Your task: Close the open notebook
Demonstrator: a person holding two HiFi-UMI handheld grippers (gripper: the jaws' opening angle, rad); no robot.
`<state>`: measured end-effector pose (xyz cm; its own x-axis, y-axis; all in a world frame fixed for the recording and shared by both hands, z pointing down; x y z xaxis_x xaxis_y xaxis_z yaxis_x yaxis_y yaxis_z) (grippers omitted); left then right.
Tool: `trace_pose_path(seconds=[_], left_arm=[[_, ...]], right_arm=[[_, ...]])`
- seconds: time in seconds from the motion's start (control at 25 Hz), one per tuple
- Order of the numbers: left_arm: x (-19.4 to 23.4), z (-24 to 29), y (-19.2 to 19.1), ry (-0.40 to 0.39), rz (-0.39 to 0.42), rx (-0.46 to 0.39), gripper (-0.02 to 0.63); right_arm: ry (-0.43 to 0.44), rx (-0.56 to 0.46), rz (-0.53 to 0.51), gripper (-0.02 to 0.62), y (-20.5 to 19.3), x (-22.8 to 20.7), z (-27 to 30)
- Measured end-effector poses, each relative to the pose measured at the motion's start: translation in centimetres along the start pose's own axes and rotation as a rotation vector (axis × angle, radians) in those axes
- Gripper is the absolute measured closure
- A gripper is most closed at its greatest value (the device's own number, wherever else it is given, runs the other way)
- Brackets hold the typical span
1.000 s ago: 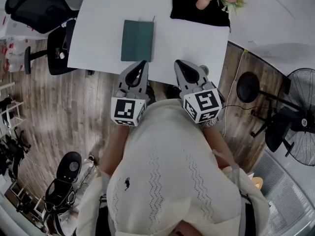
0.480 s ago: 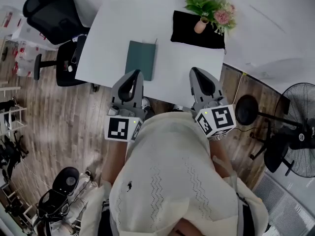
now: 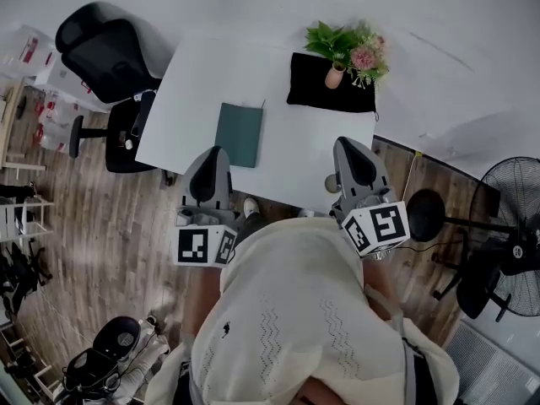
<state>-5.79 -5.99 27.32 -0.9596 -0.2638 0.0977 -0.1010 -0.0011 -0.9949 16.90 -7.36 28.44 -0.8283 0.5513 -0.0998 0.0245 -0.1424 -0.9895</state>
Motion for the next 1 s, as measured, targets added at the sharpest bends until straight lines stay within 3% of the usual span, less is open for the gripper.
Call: trace_pose_path(seconds=[0.4, 1.0], left_arm=[[-3.2, -0.8, -2.5, 0.045, -0.041, 0.021, 0.594], [-8.3, 1.0, -3.9, -0.031, 0.019, 0.035, 0.594]], right_arm=[[0.021, 0.004, -0.024, 0.594, 0.3, -2.0, -2.1], [0.068, 0.024, -0.044, 0.594, 0.0, -3.6, -2.8]])
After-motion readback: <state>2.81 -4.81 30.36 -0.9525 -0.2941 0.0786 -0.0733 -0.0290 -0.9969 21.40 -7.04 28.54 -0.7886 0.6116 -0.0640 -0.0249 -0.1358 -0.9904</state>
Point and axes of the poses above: the fingertips, and each gripper's own axes: z forward along the fingers, x to its left, y out of its top, the point moved 2 cm from there along -z, backward along the fingers, and after that the axes turned 5 degrees about y, right-handed, at the moved point
